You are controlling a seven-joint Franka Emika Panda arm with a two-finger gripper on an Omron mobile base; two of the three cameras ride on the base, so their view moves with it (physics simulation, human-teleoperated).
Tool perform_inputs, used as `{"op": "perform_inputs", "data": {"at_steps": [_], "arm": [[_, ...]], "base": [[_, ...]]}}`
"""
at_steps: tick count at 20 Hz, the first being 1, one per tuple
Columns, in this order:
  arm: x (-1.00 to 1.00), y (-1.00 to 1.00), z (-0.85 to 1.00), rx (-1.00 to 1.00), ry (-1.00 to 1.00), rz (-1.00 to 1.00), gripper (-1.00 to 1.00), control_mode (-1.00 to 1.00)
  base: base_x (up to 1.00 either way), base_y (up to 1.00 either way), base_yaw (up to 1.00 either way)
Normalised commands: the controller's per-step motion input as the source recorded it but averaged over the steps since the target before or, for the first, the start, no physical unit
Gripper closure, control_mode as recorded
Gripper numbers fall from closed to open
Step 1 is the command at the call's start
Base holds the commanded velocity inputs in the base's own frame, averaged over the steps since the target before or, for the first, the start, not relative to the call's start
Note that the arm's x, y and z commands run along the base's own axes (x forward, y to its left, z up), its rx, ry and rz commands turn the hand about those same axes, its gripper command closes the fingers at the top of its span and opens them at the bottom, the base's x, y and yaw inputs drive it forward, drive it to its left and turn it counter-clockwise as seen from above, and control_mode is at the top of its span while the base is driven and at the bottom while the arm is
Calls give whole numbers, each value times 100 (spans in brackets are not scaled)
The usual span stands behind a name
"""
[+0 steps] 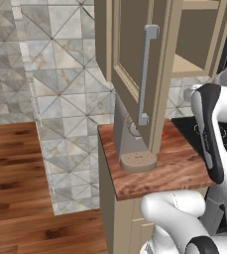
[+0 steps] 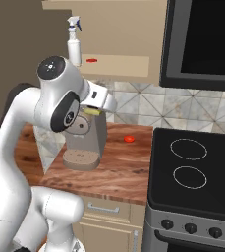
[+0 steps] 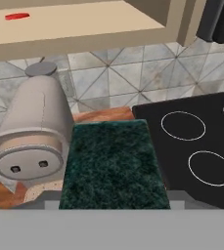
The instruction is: Pick the spray and sponge from the cabinet and place them on the counter.
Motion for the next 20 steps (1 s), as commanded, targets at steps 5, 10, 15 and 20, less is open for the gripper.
{"op": "perform_inputs", "data": {"at_steps": [5,10,15,20], "arm": [[-63,4,-22,0,4,7,100,-100],[-54,8,-26,0,5,7,100,-100],[-14,7,-26,0,4,4,100,-100],[1,3,-25,0,1,1,100,-100]], "base": [[0,0,0],[0,0,0],[0,0,0],[0,0,0]]}}
